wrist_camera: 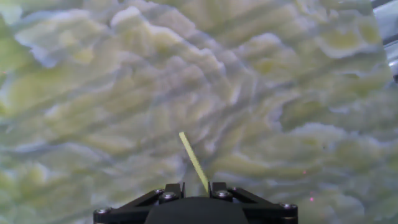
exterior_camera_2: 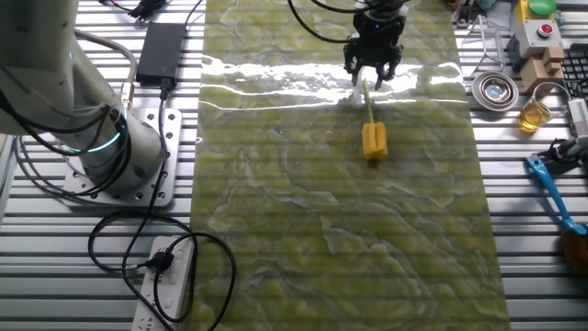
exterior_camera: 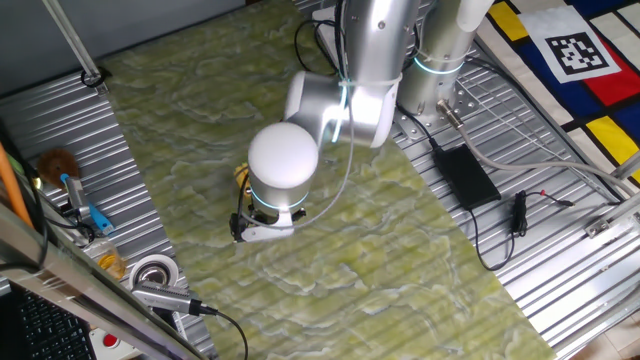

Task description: Scrub the table with a brush

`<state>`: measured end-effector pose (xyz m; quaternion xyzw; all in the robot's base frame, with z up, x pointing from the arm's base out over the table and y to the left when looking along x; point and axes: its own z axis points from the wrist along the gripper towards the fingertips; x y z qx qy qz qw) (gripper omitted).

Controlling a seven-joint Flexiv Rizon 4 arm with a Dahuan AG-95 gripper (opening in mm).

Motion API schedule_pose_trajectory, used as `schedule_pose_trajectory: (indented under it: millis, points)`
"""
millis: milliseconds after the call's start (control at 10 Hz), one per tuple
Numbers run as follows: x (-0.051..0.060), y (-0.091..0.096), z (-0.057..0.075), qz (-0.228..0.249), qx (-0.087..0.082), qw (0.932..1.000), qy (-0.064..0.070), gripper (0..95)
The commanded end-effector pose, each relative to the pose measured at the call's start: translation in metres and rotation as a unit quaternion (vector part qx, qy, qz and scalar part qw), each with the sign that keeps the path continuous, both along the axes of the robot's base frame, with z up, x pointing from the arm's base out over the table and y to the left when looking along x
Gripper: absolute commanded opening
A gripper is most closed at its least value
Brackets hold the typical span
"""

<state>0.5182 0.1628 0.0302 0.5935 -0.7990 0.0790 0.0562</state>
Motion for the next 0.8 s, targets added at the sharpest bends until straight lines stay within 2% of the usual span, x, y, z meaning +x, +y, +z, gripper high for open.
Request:
schedule_pose_trajectory:
  millis: [100, 400, 500, 800]
  points:
    - [0.001, 0.000, -0.004, 0.007, 0.002, 1.0000, -0.003, 38.0]
    - [0.001, 0.000, -0.009, 0.014, 0.002, 0.9999, -0.003, 38.0]
    - [0.000, 0.000, -0.011, 0.019, 0.002, 0.9998, -0.004, 19.0]
    - [0.000, 0.000, -0.015, 0.026, 0.001, 0.9996, -0.008, 19.0]
